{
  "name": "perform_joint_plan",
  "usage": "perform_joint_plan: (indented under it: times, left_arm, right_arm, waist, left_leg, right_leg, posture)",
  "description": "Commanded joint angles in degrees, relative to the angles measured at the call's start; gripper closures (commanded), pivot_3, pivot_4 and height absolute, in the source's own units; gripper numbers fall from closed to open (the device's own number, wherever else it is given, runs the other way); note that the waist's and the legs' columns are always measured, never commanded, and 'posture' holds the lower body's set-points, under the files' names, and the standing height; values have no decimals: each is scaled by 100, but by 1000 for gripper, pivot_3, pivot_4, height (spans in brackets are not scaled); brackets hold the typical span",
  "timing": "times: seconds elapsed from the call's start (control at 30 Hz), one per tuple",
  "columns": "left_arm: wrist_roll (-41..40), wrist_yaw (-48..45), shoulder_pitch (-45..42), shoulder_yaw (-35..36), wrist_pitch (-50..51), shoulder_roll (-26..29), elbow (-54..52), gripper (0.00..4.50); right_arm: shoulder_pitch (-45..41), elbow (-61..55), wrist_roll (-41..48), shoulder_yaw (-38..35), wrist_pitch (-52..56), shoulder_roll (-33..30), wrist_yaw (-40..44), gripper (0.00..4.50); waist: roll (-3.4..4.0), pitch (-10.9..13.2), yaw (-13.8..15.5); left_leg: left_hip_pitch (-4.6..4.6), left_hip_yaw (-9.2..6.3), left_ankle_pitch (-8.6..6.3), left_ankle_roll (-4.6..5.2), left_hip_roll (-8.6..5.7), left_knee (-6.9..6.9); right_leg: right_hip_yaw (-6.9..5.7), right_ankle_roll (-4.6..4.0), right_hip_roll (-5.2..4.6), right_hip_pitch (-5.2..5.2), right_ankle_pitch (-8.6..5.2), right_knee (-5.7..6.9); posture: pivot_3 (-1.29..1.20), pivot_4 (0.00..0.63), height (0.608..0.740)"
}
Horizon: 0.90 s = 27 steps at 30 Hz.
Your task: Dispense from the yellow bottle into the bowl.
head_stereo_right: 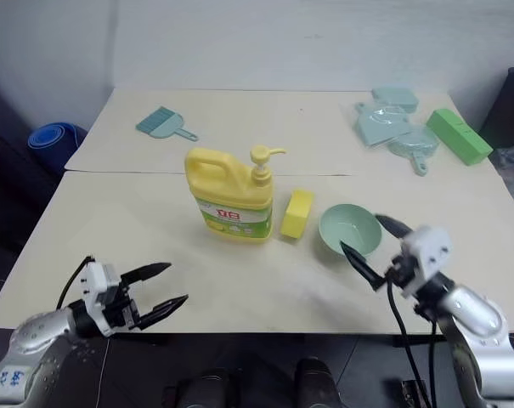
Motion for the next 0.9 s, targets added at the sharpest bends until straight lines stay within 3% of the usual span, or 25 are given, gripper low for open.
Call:
perform_joint_plan:
  times: [0.03,0.1,0.3,0.47,0.83,0.9]
  left_arm:
    - [30,-14,-267,-184,45,-22,-275,20]
    - [84,15,-360,-254,51,-67,-322,20]
    - [151,188,-452,-382,142,-166,-554,20]
    - [179,307,-381,-413,172,-216,-698,20]
    - [238,392,-450,-489,193,-297,-754,20]
    - [234,378,-506,-494,175,-294,-720,0]
  right_arm:
    - [-1106,-85,-321,819,1647,84,-905,1]
    - [-1801,162,-721,1293,2560,287,-1487,1]
    - [-3158,1112,-1632,2161,3644,1402,-2561,1]
    - [-3511,1733,-2045,2262,4387,1921,-3005,1]
    - [-3672,2276,-2118,1802,4494,2884,-3170,1]
    - [-3690,2308,-2157,1810,4386,2899,-3107,377]
  waist:
    - [0,0,-1]
    - [1,0,-4]
    - [1,0,-7]
    - [0,0,-23]
    - [0,0,-199]
    - [0,0,-196]
  left_leg:
    - [-5,2,0,0,-1,0]
    - [-8,6,0,0,-3,5]
    - [-47,3,1,-1,-7,9]
    - [-82,-4,1,-1,-11,23]
    - [-100,-2,10,-17,-8,19]
    - [-101,-2,10,-17,-9,19]
  right_leg:
    - [0,0,-1,-2,0,-3]
    - [-3,0,-1,-5,0,6]
    - [-15,0,0,-31,0,9]
    - [-24,9,-2,-53,5,9]
    - [-23,11,1,-95,6,42]
    - [-22,11,0,-96,6,41]
  posture:
    - [0,150,740]
    - [0,150,740]
    - [0,150,740]
    - [0,150,740]
    - [0,150,740]
    - [0,150,740]
